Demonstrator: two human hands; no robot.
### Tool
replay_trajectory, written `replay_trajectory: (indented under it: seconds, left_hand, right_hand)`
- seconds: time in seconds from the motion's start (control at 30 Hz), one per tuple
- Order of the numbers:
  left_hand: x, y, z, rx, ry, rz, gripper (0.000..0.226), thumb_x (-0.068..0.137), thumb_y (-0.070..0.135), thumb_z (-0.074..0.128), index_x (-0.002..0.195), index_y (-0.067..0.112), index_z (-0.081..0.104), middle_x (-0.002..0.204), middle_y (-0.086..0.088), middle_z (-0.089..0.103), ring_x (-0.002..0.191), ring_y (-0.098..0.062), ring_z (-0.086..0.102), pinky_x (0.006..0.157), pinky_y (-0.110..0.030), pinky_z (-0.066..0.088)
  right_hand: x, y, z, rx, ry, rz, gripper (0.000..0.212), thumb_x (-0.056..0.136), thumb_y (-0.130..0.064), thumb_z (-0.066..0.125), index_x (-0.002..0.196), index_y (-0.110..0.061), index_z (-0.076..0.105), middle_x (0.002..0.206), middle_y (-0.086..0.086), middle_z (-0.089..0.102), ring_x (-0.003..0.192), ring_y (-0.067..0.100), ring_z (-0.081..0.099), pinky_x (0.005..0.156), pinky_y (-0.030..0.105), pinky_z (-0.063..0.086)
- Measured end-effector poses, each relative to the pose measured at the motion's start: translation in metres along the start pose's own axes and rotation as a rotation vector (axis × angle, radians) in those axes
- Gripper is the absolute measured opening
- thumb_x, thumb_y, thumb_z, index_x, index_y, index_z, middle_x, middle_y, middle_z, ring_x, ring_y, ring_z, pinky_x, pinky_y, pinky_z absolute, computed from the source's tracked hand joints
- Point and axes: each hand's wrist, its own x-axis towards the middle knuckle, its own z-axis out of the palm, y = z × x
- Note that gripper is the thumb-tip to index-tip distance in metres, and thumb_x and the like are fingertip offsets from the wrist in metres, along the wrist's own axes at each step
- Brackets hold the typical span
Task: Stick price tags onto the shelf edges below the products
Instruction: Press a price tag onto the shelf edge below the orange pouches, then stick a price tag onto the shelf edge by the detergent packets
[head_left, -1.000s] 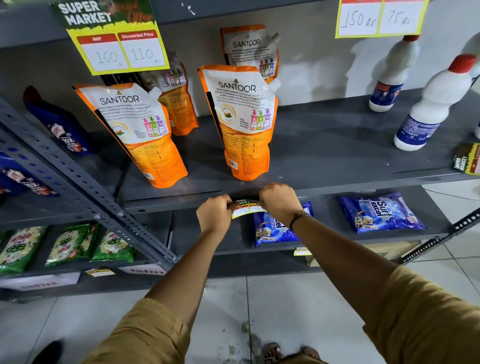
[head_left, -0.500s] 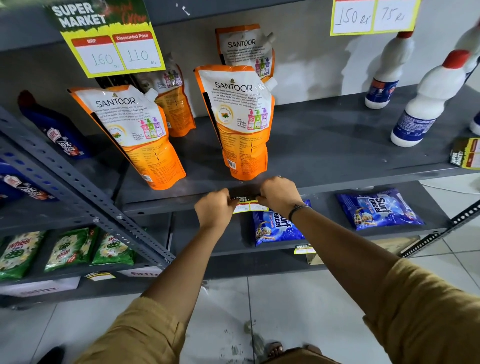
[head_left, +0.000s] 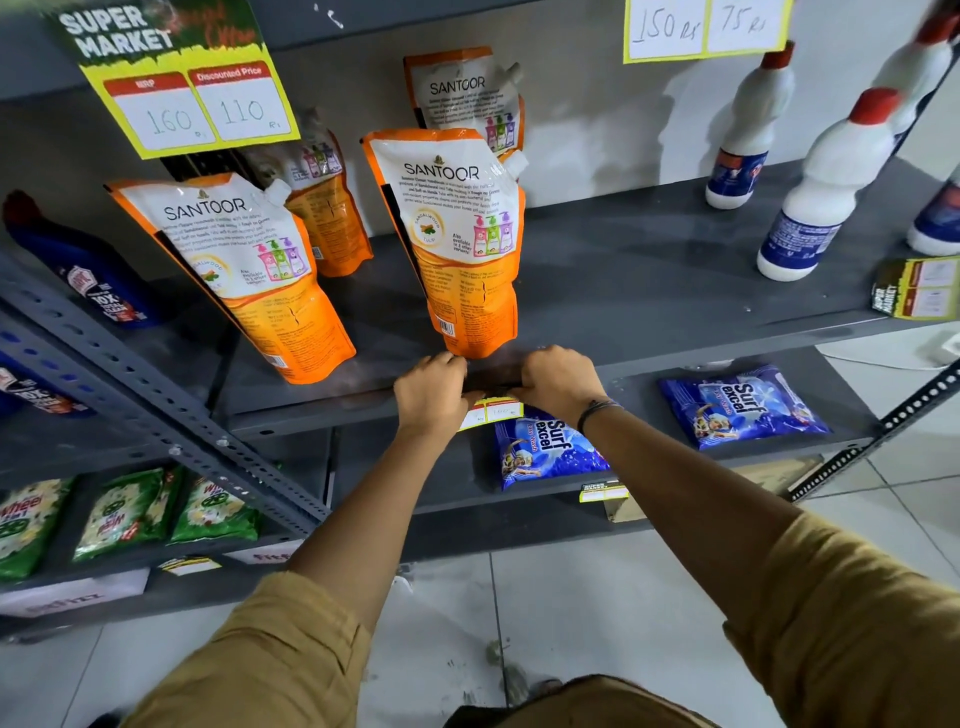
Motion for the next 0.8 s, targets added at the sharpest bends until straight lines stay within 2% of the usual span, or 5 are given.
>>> replay_trajectory:
  seconds: [0.13, 0.27, 0.43, 0.57, 0.8]
  left_hand:
    - [0.003, 0.019, -0.004, -0.121, -0.003, -0.107, 0.022, 0.075, 0.028, 0.073, 0.093, 0.018, 0.064, 0.100, -0.003, 0.069, 0.099, -0.026, 0.058, 0.065, -0.035, 0.044]
    - [-0.008, 0.068, 0.005, -0.469, 0.103, -0.141, 0.008, 0.082, 0.025, 0.062, 0.088, 0.019, 0.063, 0.090, -0.003, 0.073, 0.088, -0.025, 0.064, 0.063, -0.036, 0.049]
    - [0.003, 0.153, 0.009, -0.840, -0.054, -0.138, 0.008, 0.085, 0.017, 0.062, 0.089, 0.011, 0.066, 0.090, -0.008, 0.074, 0.083, -0.024, 0.067, 0.071, -0.033, 0.052]
    - [0.024, 0.228, 0.010, -0.978, -0.113, -0.168, 0.008, 0.085, 0.015, 0.060, 0.086, 0.012, 0.068, 0.088, -0.009, 0.074, 0.082, -0.023, 0.067, 0.074, -0.032, 0.050]
    - [0.060, 0.387, 0.020, -1.044, -0.194, -0.169, 0.012, 0.085, 0.016, 0.060, 0.085, 0.007, 0.067, 0.088, -0.014, 0.074, 0.086, -0.029, 0.067, 0.073, -0.033, 0.048]
  right_hand:
    - [-0.013, 0.030, -0.005, 0.252, -0.005, 0.059, 0.026, 0.085, -0.036, 0.062, 0.084, -0.011, 0.068, 0.090, 0.012, 0.071, 0.080, 0.027, 0.063, 0.069, 0.033, 0.052]
    - [-0.033, 0.079, -0.013, 0.531, 0.146, 0.157, 0.017, 0.083, -0.026, 0.066, 0.085, -0.010, 0.071, 0.090, 0.010, 0.075, 0.084, 0.024, 0.067, 0.076, 0.027, 0.050]
    - [-0.061, 0.153, -0.037, 0.618, 0.365, 0.286, 0.008, 0.081, -0.014, 0.068, 0.086, -0.009, 0.073, 0.090, 0.012, 0.076, 0.086, 0.019, 0.068, 0.067, 0.006, 0.039]
    - [-0.082, 0.227, -0.062, 0.626, 0.506, 0.369, 0.010, 0.082, -0.015, 0.067, 0.087, -0.008, 0.072, 0.088, 0.015, 0.075, 0.079, 0.011, 0.062, 0.067, 0.015, 0.039]
    - [-0.097, 0.382, -0.113, 0.489, 0.623, 0.489, 0.012, 0.084, -0.012, 0.062, 0.087, -0.003, 0.071, 0.088, 0.024, 0.073, 0.083, 0.033, 0.068, 0.068, 0.027, 0.043]
